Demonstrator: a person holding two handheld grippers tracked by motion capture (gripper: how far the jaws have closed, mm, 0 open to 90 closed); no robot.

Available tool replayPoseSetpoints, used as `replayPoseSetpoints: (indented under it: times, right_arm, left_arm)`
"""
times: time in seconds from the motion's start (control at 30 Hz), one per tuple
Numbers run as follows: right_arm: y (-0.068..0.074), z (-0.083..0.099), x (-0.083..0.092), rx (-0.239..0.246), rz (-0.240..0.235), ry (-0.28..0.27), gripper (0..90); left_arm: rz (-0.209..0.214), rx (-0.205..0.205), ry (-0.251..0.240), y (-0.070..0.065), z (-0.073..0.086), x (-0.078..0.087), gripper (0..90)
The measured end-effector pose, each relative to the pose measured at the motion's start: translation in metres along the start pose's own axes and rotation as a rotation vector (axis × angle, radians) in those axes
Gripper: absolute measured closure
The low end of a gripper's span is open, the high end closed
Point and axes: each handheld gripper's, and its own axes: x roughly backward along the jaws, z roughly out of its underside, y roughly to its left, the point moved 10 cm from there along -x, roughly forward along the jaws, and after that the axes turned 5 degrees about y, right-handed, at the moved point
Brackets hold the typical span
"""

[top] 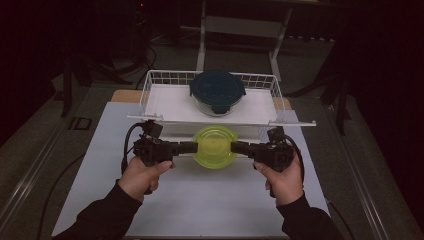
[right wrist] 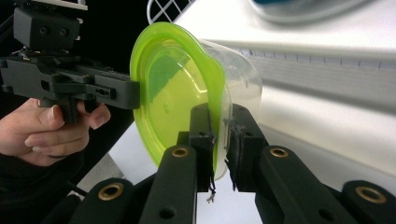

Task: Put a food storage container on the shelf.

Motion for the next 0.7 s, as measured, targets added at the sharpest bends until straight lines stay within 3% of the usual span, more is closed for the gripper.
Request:
replayPoseSetpoints:
  times: [0.4, 0.7]
  right_arm:
    - [0.006, -0.056, 0.012, 0.041, 0.005, -0.065, 81.0]
    - [0.002, -0.09, 0.017, 0.044, 0.028, -0.079, 81.0]
  left_arm:
    - [-0.02, -0.045, -0.055, -0.009, -0.053, 0.015, 81.3]
    - [-0.027, -0.045, -0.067, -0.009, -0.09, 0.018, 81.4]
